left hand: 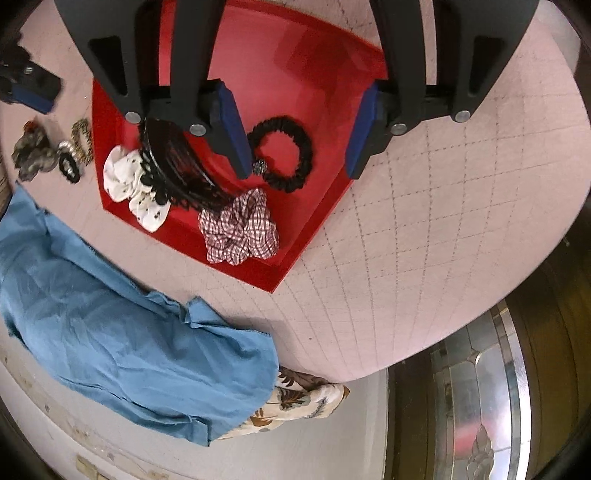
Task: Organize jewelry
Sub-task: 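Move both open tools back toward the remaining accessories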
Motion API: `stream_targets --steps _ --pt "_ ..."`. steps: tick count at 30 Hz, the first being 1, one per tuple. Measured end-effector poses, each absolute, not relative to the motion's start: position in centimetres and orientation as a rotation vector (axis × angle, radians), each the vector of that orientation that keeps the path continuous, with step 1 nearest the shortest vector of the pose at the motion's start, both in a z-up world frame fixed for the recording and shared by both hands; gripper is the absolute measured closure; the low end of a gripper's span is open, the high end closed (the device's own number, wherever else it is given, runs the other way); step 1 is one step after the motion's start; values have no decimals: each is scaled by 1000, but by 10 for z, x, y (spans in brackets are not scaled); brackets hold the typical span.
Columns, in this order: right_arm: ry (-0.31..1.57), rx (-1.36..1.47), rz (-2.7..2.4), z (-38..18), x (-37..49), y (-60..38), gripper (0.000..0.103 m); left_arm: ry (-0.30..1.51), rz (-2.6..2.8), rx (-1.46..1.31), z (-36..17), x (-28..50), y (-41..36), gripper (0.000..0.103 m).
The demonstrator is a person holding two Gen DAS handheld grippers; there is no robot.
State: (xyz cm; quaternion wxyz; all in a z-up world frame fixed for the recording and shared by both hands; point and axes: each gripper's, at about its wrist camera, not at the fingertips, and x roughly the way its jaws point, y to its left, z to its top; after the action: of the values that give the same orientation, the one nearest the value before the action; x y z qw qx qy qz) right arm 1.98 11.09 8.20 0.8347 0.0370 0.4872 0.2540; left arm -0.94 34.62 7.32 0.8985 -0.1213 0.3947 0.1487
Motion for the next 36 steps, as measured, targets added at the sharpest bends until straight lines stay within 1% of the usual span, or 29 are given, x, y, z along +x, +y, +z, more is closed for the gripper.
stream_targets --steps 7,9,13,14,16,18,23,26,30,36 --pt "1007 20 437 86 -10 40 58 724 372 -131 86 -37 314 51" --pt "1006 20 400 85 -19 12 54 721 362 -95 89 -47 301 51" --pt "1010 19 337 81 -34 -33 53 747 312 -76 97 -64 281 50" --pt "1010 18 323 79 -37 -43 53 749 304 -75 100 -68 276 49" --pt "1008 18 294 75 -42 -64 53 755 277 -87 109 -76 268 41" --pt "1006 31 274 72 -46 -78 53 767 241 -113 117 -79 259 40" --pt "995 103 239 67 -51 -111 52 796 158 -128 137 -77 226 40" --pt "984 131 230 65 -53 -125 51 804 104 -91 144 -70 198 37" --pt "972 163 218 62 -53 -146 48 824 44 -71 147 -58 164 37" --pt "959 223 199 55 -41 -173 47 866 -53 -109 146 -27 120 37"
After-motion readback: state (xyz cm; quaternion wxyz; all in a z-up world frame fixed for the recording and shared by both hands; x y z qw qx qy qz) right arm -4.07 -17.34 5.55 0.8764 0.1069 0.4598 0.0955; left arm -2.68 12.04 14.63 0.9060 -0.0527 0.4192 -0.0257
